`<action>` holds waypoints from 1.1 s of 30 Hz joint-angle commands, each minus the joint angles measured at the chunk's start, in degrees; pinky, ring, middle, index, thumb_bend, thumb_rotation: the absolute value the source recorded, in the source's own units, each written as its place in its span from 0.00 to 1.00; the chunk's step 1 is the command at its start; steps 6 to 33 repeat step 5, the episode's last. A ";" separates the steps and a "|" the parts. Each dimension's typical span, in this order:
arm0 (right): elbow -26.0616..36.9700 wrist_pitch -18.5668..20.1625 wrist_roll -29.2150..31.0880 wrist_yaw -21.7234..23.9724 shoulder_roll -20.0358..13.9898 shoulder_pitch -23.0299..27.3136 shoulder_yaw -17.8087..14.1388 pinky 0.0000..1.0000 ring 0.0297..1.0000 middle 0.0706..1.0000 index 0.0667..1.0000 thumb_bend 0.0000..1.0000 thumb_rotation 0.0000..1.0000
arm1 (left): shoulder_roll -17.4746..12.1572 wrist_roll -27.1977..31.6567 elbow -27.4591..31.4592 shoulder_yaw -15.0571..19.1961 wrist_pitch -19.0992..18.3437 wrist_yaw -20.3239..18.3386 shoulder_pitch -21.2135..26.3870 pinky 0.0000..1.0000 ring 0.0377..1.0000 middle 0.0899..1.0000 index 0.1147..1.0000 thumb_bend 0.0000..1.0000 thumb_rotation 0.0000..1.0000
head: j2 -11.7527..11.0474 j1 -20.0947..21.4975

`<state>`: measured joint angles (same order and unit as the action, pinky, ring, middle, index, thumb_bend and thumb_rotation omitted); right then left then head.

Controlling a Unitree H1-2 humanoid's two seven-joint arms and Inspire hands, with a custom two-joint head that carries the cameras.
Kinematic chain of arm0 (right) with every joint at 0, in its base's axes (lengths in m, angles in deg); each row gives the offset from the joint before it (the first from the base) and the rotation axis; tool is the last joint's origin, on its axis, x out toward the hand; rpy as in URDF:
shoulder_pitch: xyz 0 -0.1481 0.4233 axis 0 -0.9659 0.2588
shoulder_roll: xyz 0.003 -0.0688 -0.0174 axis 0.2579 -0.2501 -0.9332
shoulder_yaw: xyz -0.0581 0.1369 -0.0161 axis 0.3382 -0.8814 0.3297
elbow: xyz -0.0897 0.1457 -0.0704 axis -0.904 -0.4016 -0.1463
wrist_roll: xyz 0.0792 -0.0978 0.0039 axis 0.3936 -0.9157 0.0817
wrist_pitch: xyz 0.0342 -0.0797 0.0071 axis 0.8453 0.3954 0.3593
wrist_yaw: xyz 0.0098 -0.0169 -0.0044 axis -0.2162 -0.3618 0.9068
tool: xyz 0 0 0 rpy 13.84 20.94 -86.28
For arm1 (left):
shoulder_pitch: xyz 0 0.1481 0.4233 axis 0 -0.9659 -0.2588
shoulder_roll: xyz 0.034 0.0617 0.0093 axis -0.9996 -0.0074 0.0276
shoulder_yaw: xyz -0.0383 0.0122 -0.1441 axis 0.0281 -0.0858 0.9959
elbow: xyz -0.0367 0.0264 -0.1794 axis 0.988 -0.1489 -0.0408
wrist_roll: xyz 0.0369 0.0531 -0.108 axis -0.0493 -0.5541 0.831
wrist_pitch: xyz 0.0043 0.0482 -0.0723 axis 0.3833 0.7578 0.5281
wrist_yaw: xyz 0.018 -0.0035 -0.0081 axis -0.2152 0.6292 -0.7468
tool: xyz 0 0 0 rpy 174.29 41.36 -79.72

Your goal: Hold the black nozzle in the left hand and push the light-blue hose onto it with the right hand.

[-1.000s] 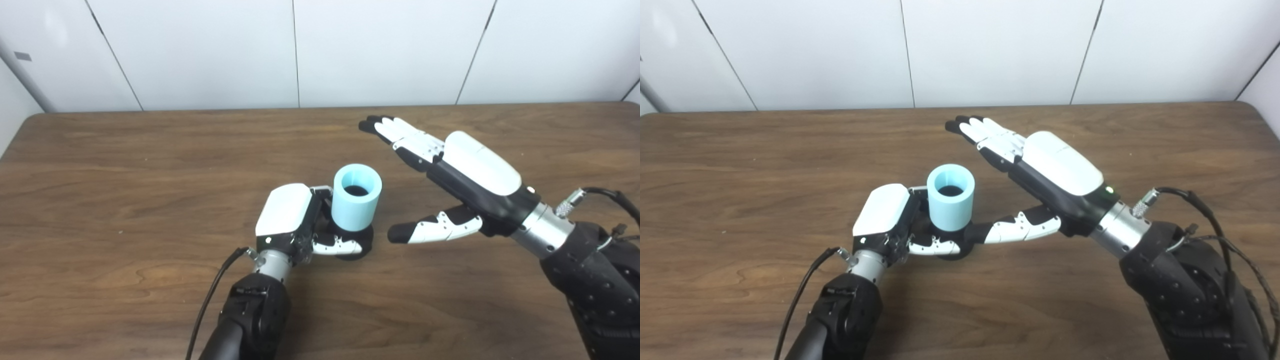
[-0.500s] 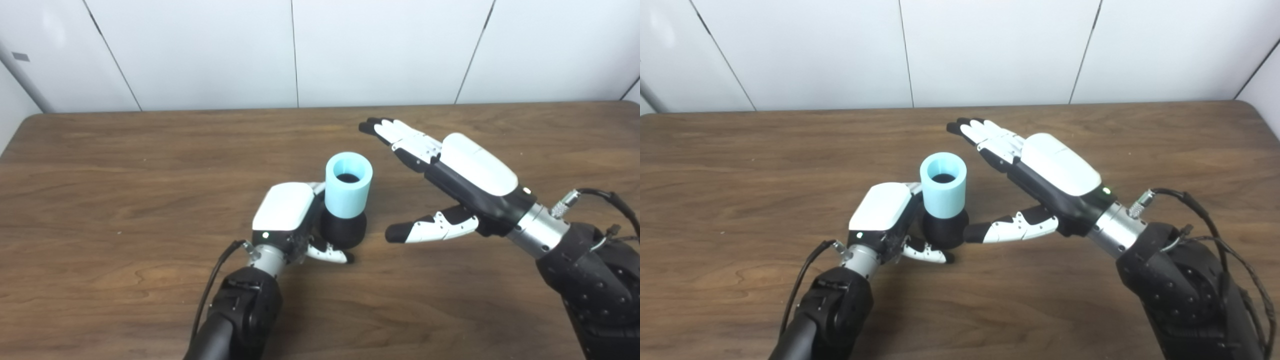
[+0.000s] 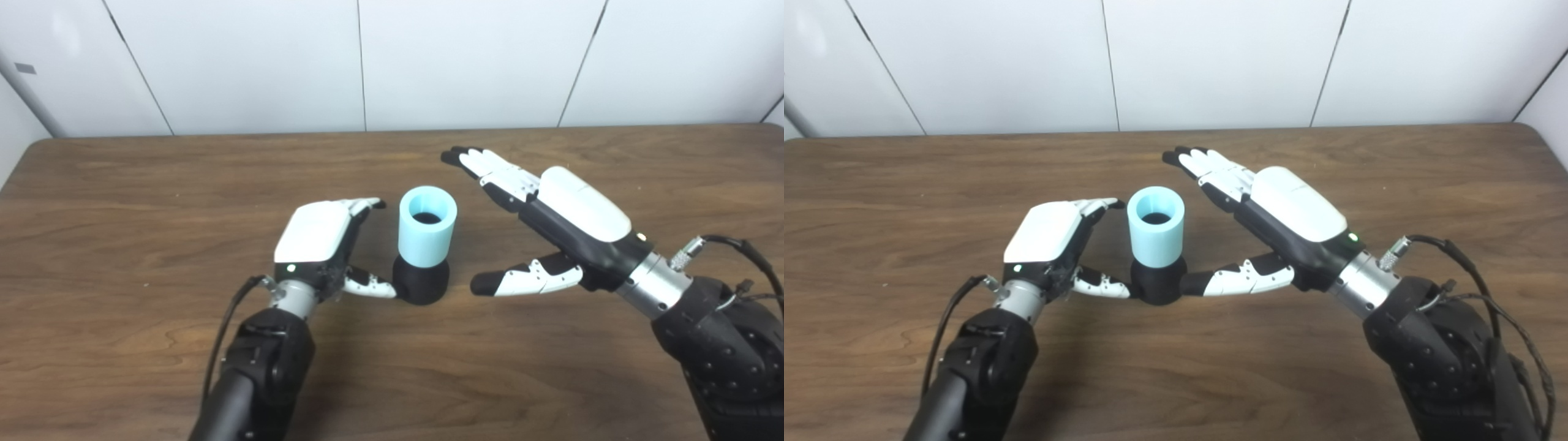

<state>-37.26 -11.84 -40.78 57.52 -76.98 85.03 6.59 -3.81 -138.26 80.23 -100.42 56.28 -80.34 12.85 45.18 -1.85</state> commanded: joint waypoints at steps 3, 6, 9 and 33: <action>-1.18 1.49 2.19 -2.81 1.15 -0.13 -1.76 0.90 0.99 0.99 0.98 0.58 0.91 | -0.52 5.11 3.70 3.92 -1.43 -2.54 1.88 0.94 0.90 0.87 0.85 1.00 0.30 | -0.15 0.65; -3.04 1.25 3.57 -5.63 3.18 -1.55 -2.97 0.89 0.98 0.98 0.96 0.58 0.90 | -0.54 10.08 4.69 6.69 -2.31 -3.41 1.51 0.92 0.90 0.87 0.86 1.00 0.28 | -0.20 0.65; -3.04 1.25 3.57 -5.63 3.18 -1.55 -2.97 0.89 0.98 0.98 0.96 0.58 0.90 | -0.54 10.08 4.69 6.69 -2.31 -3.41 1.51 0.92 0.90 0.87 0.86 1.00 0.28 | -0.20 0.65; -3.04 1.25 3.57 -5.63 3.18 -1.55 -2.97 0.89 0.98 0.98 0.96 0.58 0.90 | -0.54 10.08 4.69 6.69 -2.31 -3.41 1.51 0.92 0.90 0.87 0.86 1.00 0.28 | -0.20 0.65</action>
